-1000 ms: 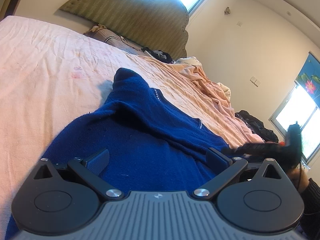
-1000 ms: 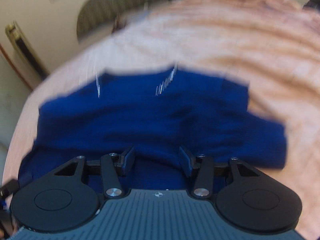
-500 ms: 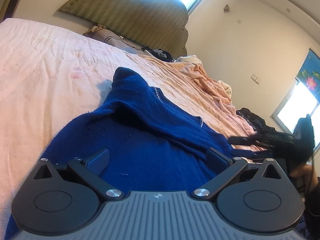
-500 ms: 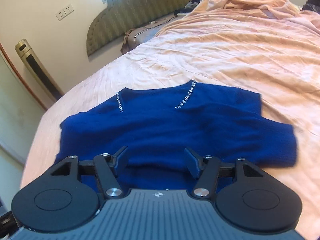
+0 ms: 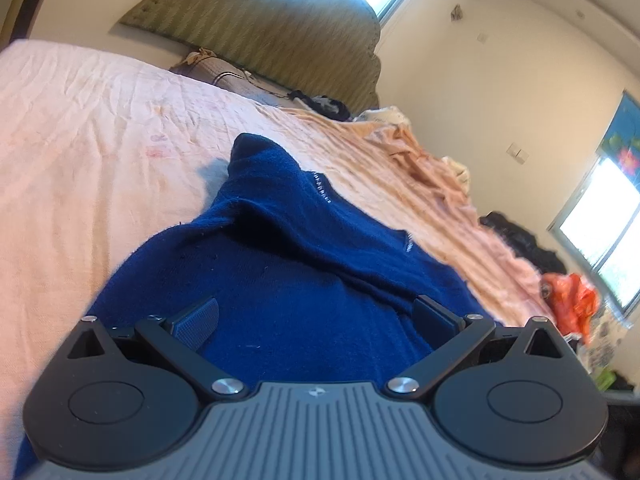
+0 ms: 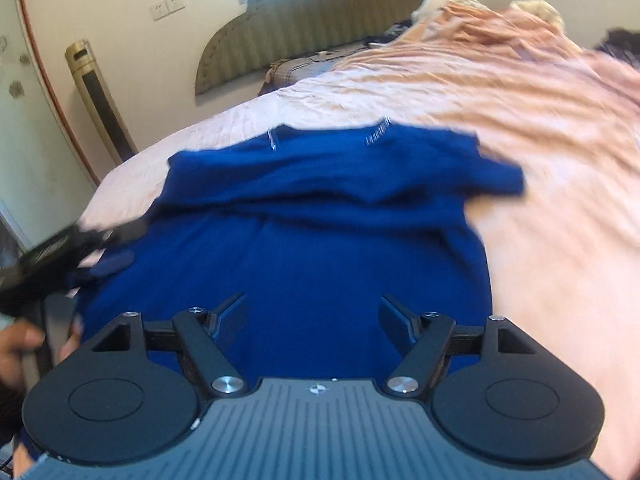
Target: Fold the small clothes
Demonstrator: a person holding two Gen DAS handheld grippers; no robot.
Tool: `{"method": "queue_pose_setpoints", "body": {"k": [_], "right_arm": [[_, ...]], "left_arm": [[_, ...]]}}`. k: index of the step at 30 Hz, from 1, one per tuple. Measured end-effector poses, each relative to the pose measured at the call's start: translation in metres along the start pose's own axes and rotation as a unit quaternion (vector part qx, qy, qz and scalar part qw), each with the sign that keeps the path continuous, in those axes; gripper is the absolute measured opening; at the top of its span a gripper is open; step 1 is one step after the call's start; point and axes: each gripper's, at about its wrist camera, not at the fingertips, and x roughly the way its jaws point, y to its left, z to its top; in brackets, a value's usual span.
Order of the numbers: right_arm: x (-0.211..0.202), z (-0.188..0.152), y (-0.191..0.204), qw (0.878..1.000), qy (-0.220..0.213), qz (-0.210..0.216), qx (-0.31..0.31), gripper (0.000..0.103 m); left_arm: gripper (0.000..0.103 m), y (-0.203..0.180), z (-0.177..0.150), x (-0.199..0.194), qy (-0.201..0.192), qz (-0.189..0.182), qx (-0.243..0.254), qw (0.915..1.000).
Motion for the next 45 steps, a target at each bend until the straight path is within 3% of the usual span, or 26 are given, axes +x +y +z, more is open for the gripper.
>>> {"method": "queue_pose_setpoints", "body": {"k": [3, 7, 8, 10, 13, 15, 17, 28, 45], "right_arm": [[-0.004, -0.025, 0.012, 1.0, 0.001, -0.02, -0.012, 0.08], [0.007, -0.034, 0.035, 0.996, -0.021, -0.074, -0.04, 0.087], [0.01, -0.031, 0.039, 0.996, -0.028, -0.081, -0.04, 0.088], [0.02, -0.021, 0.048, 0.995, -0.042, -0.087, -0.033, 0.102], [0.047, -0.008, 0.061, 0.991, -0.017, -0.122, -0.046, 0.103], [0.066, -0.009, 0.064, 0.986, 0.027, -0.156, -0.057, 0.103], [0.06, -0.02, 0.06, 0.987, 0.002, -0.152, -0.043, 0.103], [0.02, -0.062, 0.072, 0.985, -0.015, -0.17, -0.028, 0.103], [0.021, -0.065, 0.076, 0.984, -0.017, -0.174, -0.027, 0.103]], "left_arm": [[0.103, -0.018, -0.004, -0.011, 0.012, 0.023, 0.038, 0.9989], [0.103, -0.043, -0.022, -0.021, 0.064, 0.027, 0.083, 0.9942], [0.103, -0.049, -0.028, -0.023, 0.069, 0.036, 0.106, 0.9914], [0.103, -0.061, -0.038, -0.024, 0.076, 0.051, 0.157, 0.9833], [0.103, -0.069, -0.046, -0.016, 0.103, 0.079, 0.203, 0.9706], [0.103, -0.073, -0.053, -0.016, 0.107, 0.088, 0.233, 0.9625], [0.103, -0.078, -0.06, -0.017, 0.111, 0.097, 0.263, 0.9536], [0.103, -0.073, -0.056, -0.018, 0.103, 0.084, 0.246, 0.9601], [0.103, -0.072, -0.055, -0.02, 0.102, 0.08, 0.242, 0.9617]]}}
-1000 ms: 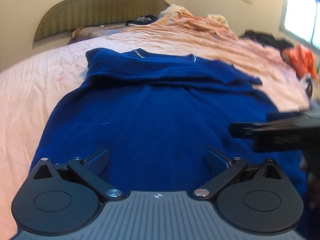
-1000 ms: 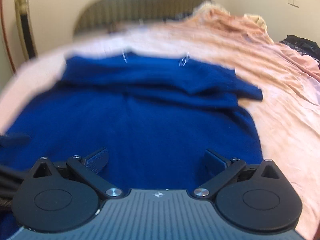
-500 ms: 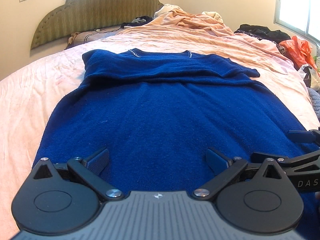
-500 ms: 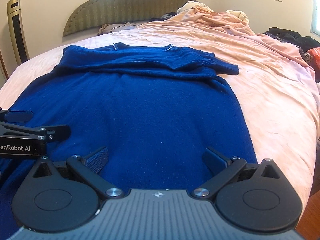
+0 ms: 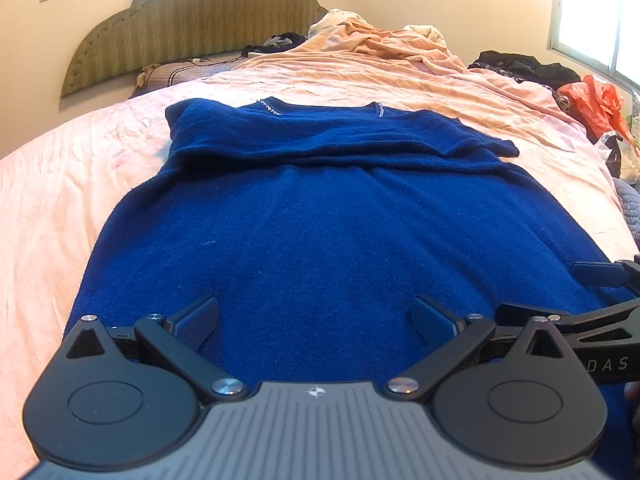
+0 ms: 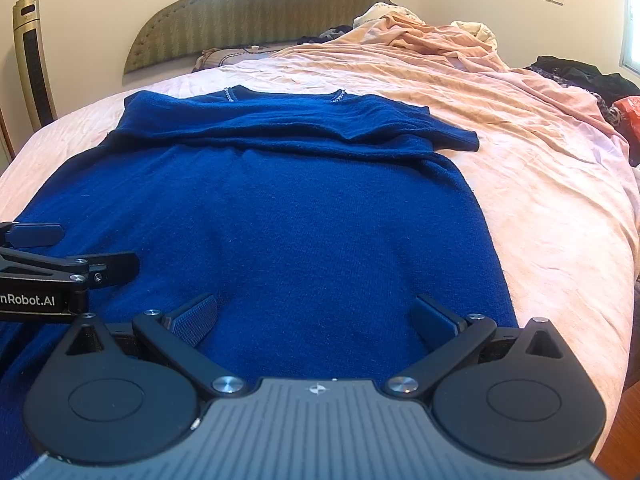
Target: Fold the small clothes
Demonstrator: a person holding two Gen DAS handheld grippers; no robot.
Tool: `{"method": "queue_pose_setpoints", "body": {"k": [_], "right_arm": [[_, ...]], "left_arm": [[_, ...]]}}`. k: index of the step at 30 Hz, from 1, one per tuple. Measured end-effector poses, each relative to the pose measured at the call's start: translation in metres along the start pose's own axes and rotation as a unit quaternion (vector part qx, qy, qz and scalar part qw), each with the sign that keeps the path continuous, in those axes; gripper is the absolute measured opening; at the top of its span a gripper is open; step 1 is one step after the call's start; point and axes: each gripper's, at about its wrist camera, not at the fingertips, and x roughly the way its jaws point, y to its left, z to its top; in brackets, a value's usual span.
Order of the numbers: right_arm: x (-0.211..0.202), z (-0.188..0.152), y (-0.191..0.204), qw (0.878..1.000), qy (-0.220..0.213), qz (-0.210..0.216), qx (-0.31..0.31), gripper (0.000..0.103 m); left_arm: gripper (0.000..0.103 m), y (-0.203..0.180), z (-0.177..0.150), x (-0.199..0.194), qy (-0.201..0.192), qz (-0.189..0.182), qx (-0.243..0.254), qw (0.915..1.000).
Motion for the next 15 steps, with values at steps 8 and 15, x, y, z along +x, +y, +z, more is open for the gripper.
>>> {"method": "queue_pose_setpoints", "body": {"k": [8, 15], "right_arm": [[-0.0001, -0.0001, 0.0002, 1.0, 0.0, 0.0, 0.0, 0.103], [-0.0002, -0.0003, 0.0005, 1.0, 0.0, 0.0, 0.001, 0.103]], "left_arm": [[0.103, -0.0002, -0.0005, 0.0002, 0.0, 0.002, 0.001, 1.0], [0.103, 0.0012, -0.0019, -0.0018, -0.001, 0.004, -0.006, 1.0]]}}
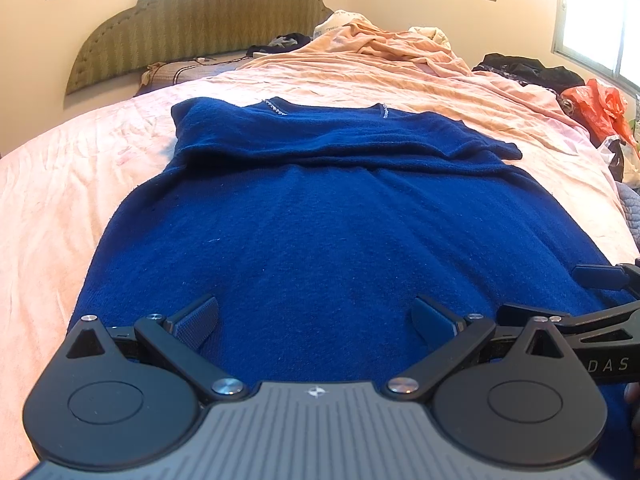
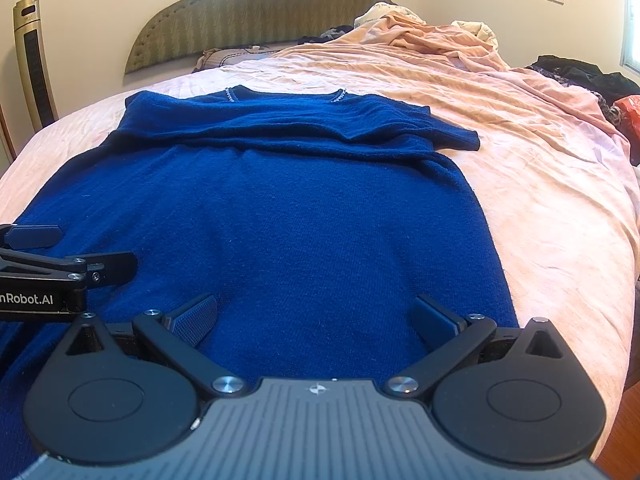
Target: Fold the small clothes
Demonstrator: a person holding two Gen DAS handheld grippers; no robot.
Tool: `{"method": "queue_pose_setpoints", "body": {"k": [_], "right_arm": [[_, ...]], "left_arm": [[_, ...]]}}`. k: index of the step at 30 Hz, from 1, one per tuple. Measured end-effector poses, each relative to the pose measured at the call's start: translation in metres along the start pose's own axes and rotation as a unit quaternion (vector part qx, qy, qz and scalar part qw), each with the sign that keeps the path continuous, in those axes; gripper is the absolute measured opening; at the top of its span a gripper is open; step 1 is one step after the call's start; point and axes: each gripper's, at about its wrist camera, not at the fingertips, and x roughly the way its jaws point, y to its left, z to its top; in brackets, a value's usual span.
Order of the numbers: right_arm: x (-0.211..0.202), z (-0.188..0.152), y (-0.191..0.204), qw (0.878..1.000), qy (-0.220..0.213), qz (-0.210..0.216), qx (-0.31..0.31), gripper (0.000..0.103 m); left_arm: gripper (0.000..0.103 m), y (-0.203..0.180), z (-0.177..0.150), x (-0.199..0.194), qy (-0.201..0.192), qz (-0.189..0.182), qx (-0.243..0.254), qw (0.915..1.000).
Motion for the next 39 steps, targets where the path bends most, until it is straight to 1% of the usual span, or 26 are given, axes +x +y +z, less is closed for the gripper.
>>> {"method": "queue_pose_setpoints", "body": {"k": [25, 34, 39], "right_arm": [[-0.0002, 0.0, 0.0013, 1.0, 0.0, 0.0, 0.0, 0.103], [-0.0002, 0.0003, 0.0024, 1.0, 0.0, -0.006, 0.001, 0.103], [-0.0003, 0.0002, 0.0026, 1.0, 0.001, -0.005, 0.001, 0.103]], "left_arm": [[0.103, -0.0005, -0.0006, -0.0018, 0.0, -0.001, 0.001, 1.0], [0.103, 0.0058, -0.0004, -0.004, -0.006, -0.015, -0.015, 0.9997], [0.103, 0.0015, 0.0006, -0.0024, -0.001, -0.006, -0.004, 1.0]]}}
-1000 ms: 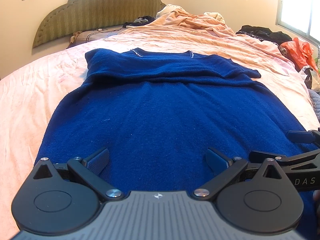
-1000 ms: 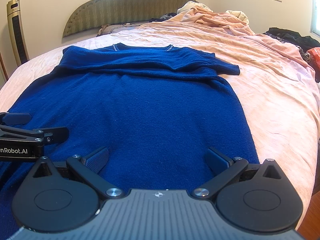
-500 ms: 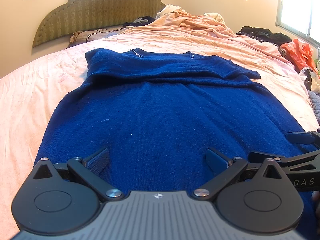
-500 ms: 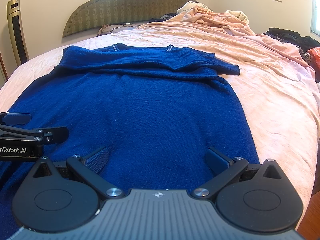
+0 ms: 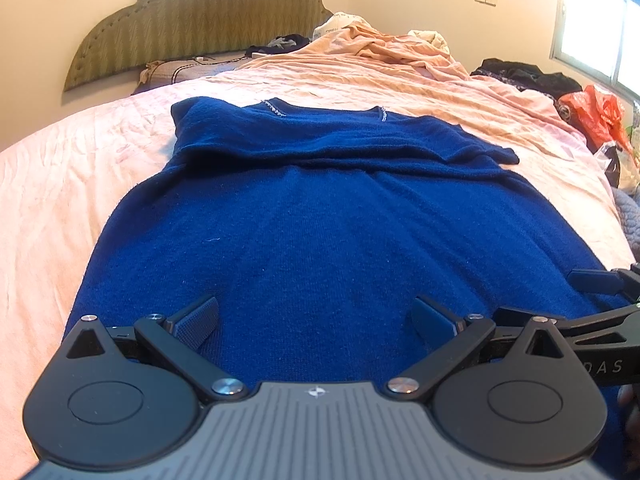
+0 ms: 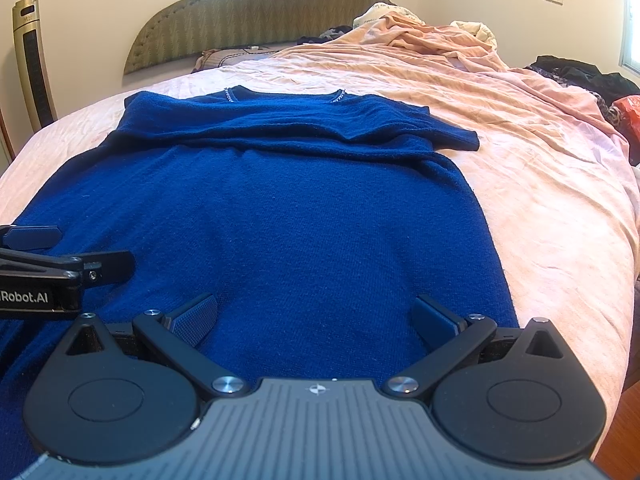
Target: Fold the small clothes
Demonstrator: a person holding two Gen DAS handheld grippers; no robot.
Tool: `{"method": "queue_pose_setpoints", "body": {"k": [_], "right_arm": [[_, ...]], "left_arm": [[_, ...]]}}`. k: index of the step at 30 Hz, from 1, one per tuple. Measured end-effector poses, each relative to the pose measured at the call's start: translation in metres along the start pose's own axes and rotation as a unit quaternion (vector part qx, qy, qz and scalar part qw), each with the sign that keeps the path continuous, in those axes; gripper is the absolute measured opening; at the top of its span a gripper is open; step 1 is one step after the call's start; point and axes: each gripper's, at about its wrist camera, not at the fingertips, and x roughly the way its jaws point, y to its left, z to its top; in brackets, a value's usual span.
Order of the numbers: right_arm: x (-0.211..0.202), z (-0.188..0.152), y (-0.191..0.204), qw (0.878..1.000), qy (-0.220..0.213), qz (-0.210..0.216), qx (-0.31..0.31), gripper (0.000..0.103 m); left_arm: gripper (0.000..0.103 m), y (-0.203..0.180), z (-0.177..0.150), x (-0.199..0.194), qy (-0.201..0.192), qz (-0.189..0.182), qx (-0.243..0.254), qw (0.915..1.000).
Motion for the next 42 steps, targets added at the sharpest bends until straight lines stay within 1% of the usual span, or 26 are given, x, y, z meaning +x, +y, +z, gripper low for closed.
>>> {"method": "queue_pose_setpoints", "body": {"k": [6, 13, 20, 42], "right_arm": [[0.0, 0.0, 0.0, 1.0, 0.0, 0.0, 0.0, 0.103], [0.0, 0.0, -0.001, 1.0, 0.0, 0.0, 0.0, 0.102], [0.0, 0.0, -0.001, 1.0, 0.0, 0.0, 0.0, 0.102], [0.0, -0.001, -0.003, 1.0, 0.0, -0.001, 0.002, 0.102]], "left_arm": [[0.103, -0.008, 0.0, 0.003, 0.01, 0.019, 0.022, 0.9995], [0.103, -0.01, -0.004, -0.002, 0.016, 0.028, 0.027, 0.9991], [0.103, -0.009, -0.013, -0.013, 0.016, 0.027, 0.026, 0.9992], [0.103, -0.009, -0.016, -0.016, 0.015, 0.03, 0.028, 0.999]]}}
